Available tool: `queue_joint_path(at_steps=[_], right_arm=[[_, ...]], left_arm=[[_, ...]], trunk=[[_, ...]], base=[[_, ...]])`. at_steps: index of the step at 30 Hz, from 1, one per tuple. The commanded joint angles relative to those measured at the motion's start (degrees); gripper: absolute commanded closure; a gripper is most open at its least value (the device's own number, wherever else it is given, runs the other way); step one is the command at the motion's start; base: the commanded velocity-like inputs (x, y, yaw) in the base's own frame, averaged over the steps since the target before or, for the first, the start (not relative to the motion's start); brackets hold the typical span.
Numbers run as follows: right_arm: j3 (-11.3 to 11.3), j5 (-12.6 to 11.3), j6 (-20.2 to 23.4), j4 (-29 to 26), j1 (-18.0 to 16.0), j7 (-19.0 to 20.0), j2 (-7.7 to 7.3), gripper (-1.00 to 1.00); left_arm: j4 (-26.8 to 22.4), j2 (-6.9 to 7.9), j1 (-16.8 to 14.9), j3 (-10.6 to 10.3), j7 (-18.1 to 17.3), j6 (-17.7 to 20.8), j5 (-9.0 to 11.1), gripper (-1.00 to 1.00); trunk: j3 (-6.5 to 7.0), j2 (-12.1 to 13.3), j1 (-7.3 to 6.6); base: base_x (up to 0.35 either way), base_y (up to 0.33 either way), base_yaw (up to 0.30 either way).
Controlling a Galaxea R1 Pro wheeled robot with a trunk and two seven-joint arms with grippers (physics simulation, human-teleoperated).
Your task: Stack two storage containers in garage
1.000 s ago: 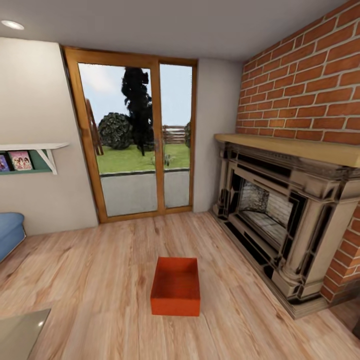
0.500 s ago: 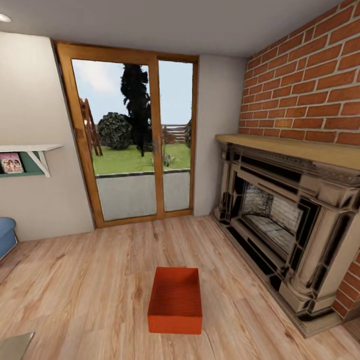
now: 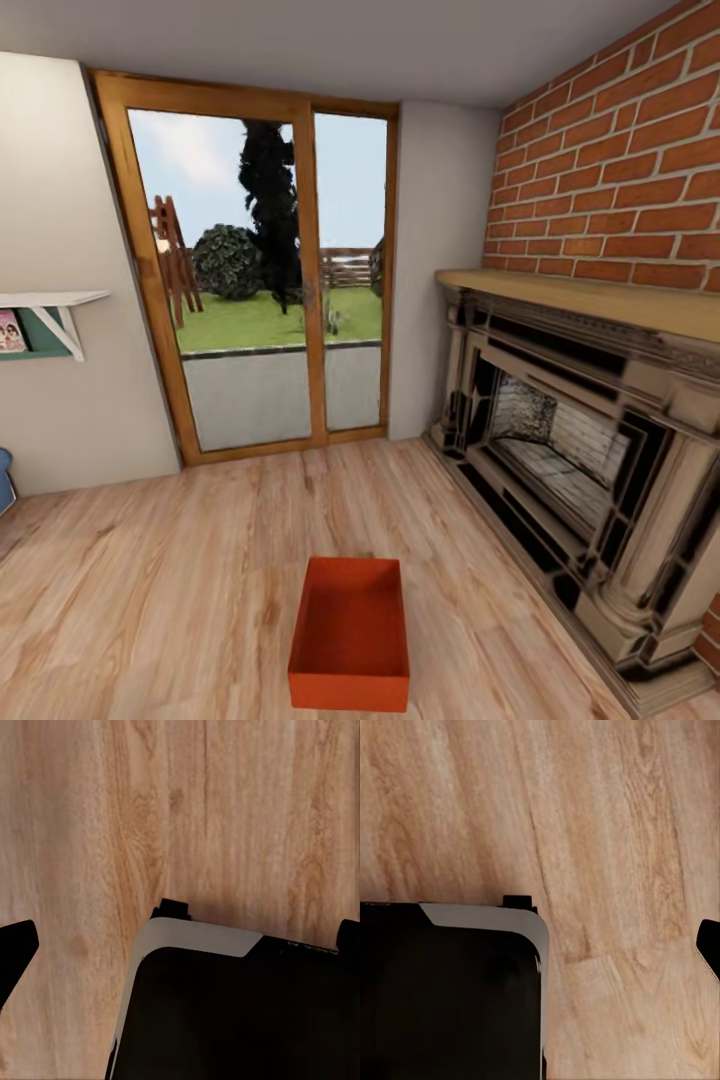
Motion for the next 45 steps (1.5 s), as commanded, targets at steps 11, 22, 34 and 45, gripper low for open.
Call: queue_joint_path(at_steps=[11, 22, 34, 45], right_arm=[[0.5, -0.4, -0.4, 0.2, -0.1, -0.1, 0.00, -1.00], [0.5, -0.4, -0.3, 0.2, -0.1, -0.1, 0.00, -1.00], [0.5, -0.4, -0.4, 0.2, -0.1, -0.1, 0.08, -1.00], [0.5, -0.5, -0.5, 0.2, -0.1, -0.1, 0.00, -1.00]], left_arm=[[0.0, -0.01, -0.1, -0.5, 0.1, -0.2, 0.4, -1.00], [0.0, -0.01, -0.1, -0.5, 0.1, -0.2, 0.4, -1.00], [0.0, -0.01, -0.1, -0.5, 0.1, -0.2, 0.4, -1.00], [0.0, -0.01, -0.1, -0.5, 0.1, -0.2, 0.3, -1.00]], trunk=[[-0.09, -0.1, 0.04], [-0.09, -0.1, 0.04], [-0.09, -0.1, 0.04], [-0.09, -0.1, 0.04]], base=[[0.311, 0.000, 0.000], [0.307, 0.000, 0.000], [0.212, 0.000, 0.028], [0.007, 0.000, 0.154]])
